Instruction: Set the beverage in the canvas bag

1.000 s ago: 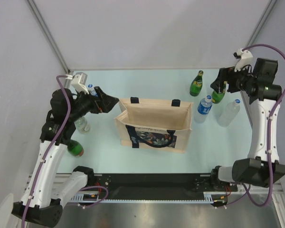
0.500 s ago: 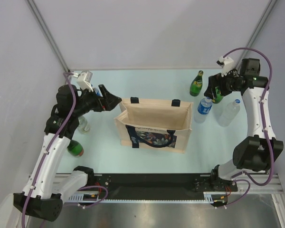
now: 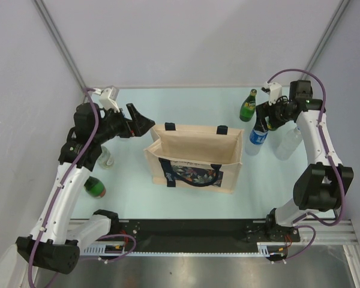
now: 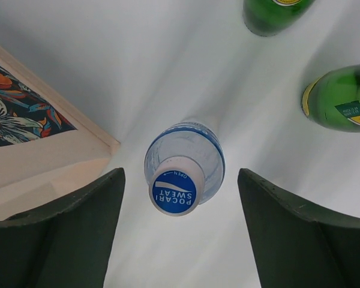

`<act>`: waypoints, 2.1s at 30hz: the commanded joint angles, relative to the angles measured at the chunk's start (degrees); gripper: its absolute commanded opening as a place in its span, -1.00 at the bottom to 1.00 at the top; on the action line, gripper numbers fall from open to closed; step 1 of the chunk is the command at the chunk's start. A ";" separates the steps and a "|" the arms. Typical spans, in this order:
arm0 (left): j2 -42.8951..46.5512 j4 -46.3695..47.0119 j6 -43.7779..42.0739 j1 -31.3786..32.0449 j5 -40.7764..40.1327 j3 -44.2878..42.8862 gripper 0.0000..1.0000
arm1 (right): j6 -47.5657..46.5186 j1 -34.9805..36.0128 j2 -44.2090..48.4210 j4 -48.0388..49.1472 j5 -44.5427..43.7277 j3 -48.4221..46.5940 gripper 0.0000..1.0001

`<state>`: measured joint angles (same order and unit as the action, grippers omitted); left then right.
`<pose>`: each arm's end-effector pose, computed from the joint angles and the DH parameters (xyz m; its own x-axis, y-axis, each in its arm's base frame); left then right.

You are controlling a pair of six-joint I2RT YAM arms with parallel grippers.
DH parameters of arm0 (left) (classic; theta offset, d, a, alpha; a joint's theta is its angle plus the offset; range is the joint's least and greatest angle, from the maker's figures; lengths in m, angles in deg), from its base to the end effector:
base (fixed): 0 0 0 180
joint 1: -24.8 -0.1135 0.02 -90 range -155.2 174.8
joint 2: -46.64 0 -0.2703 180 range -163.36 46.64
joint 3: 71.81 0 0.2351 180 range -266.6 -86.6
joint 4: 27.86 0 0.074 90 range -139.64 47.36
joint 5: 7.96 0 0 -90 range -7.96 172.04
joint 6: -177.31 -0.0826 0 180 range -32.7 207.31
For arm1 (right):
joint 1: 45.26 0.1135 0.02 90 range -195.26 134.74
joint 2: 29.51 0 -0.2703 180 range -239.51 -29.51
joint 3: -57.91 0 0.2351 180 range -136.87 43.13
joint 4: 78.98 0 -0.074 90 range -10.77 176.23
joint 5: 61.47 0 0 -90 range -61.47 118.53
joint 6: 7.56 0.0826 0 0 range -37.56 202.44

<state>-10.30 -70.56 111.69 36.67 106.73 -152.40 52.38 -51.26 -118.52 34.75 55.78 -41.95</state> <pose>0.2168 -0.0808 0.3857 -0.5276 -0.2724 -0.8047 0.3903 0.7636 -0.5144 0.3320 0.0031 0.3066 -0.6258 -0.3820 -0.6801 -0.5534 0.8318 0.0420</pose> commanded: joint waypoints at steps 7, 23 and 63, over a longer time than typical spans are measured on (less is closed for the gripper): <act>-0.53 2.35 -1.00 0.34 0.98 -2.49 1.00 | -0.35 1.43 -0.81 1.21 -2.11 0.09 0.42; 0.17 2.35 -0.74 0.34 1.15 -2.23 0.99 | -0.52 1.43 -1.34 -0.02 -1.93 -0.35 -0.08; -1.76 -2.57 -1.88 3.94 0.89 -1.00 1.00 | 13.35 9.59 5.34 -0.38 15.99 -50.97 -1.00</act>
<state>-12.16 -71.55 111.23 39.91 109.09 -152.40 59.46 -44.40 -115.53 25.70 64.52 -89.55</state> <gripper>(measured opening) 0.996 0.384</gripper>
